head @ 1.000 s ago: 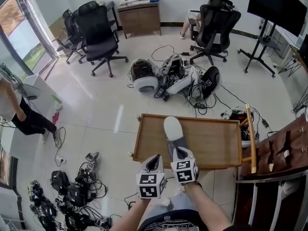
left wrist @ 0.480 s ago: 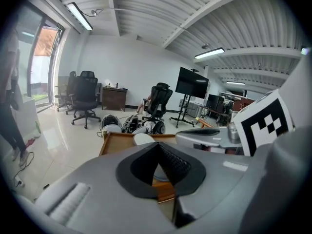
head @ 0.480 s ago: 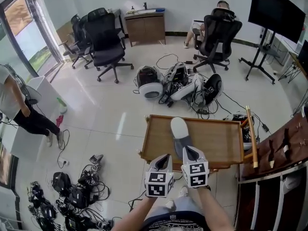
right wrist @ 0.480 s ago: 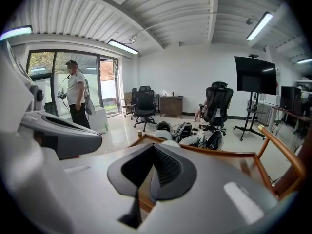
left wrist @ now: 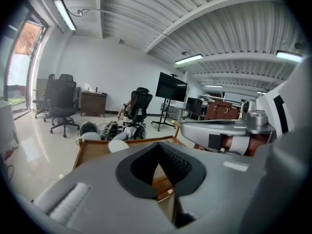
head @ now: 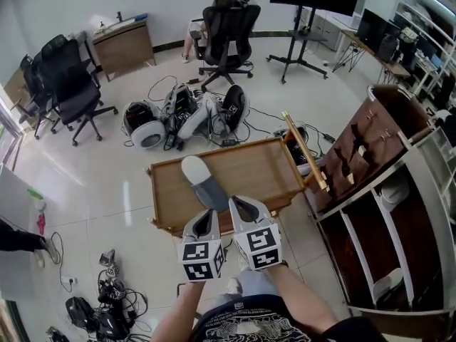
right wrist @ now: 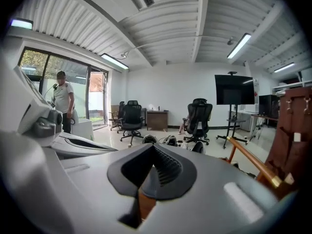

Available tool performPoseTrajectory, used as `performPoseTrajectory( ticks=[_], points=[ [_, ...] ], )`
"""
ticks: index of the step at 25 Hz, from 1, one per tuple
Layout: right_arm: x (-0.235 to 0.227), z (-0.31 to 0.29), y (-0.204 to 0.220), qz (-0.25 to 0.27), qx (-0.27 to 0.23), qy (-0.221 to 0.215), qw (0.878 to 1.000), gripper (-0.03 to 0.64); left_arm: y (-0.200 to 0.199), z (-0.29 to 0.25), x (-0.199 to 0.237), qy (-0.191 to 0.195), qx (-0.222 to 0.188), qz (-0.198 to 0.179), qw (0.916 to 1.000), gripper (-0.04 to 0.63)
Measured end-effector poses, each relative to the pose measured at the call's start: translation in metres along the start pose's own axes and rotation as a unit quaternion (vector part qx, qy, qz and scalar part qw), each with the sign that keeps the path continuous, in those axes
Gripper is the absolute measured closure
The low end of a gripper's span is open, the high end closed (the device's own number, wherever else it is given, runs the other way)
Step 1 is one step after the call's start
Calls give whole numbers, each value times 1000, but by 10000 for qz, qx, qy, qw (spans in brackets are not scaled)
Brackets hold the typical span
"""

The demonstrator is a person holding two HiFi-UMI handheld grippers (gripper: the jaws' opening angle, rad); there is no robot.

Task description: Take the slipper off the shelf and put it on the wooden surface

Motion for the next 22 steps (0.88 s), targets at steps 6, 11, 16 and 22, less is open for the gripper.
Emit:
performPoseTrajectory(
  ticks=[6, 11, 16, 22],
  points=[
    [-27, 54, 4, -154, -92, 663, 9976, 617, 1, -10, -44, 675, -45, -152, 9976, 589],
    [-50, 95, 3, -215, -285, 1226, 9918, 617, -1, -15, -87, 1215, -101, -482, 9914, 589],
    [-73, 144, 2, -400, -521, 1753, 9823, 617, -7, -10, -139, 1748, -265, -804, 9810, 589],
    [-99, 225, 9, -538, -725, 2271, 9697, 617, 0, 7, -216, 2206, -433, -1011, 9691, 589]
  ],
)
Point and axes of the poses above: the fingertips, and each gripper's own axes: z backward along the fingers, x to its left, y out of its underside, the point moved 8 cm from there along z, backward along the fingers, and after that the axes turned 9 degrees about y, right-handed, at the moved point
